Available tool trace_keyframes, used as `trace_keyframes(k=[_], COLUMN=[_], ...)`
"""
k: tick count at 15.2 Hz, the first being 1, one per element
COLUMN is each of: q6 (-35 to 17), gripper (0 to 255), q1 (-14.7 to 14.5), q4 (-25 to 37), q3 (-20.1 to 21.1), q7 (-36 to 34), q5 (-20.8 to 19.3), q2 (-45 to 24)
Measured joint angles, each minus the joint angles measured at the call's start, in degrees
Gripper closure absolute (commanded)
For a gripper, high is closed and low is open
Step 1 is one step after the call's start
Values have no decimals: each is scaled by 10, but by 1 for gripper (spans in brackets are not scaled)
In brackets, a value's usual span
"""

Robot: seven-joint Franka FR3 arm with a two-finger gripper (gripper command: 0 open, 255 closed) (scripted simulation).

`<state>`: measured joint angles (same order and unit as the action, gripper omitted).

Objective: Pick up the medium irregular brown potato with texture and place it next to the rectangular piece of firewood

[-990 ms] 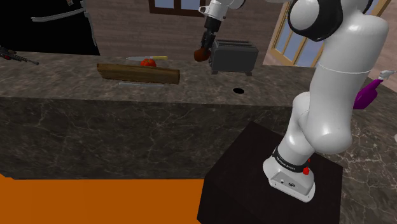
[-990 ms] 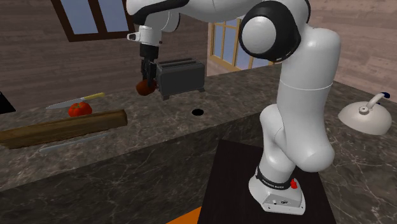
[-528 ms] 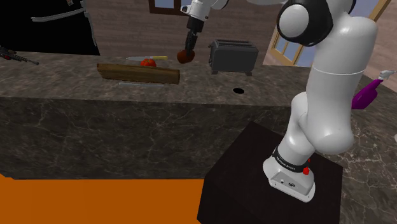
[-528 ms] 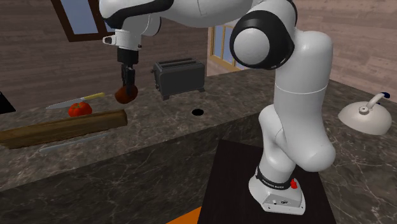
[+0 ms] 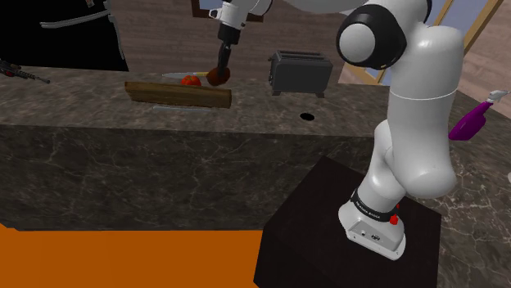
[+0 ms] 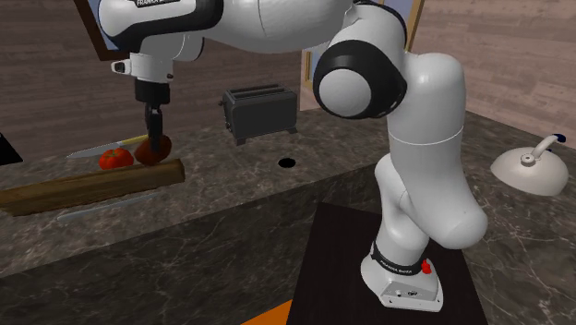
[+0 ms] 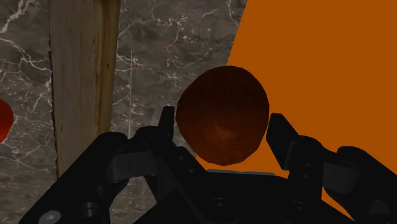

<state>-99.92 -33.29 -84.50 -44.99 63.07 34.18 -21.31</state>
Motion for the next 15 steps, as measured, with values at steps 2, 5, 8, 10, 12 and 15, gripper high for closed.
trace_keyframes(k=[2, 5, 8, 10, 12, 15], q6=[-9, -31, -52, -62, -74, -93], gripper=[255, 255, 255, 255, 255, 255], q1=[0, -6, -8, -9, -10, -10], q4=[-4, -28, -49, -58, -70, -87], q3=[3, 4, 6, 8, 9, 12], q7=[3, 10, 19, 24, 30, 41], q5=[5, 7, 12, 16, 19, 27], q2=[-6, -6, -8, -12, -14, -20])
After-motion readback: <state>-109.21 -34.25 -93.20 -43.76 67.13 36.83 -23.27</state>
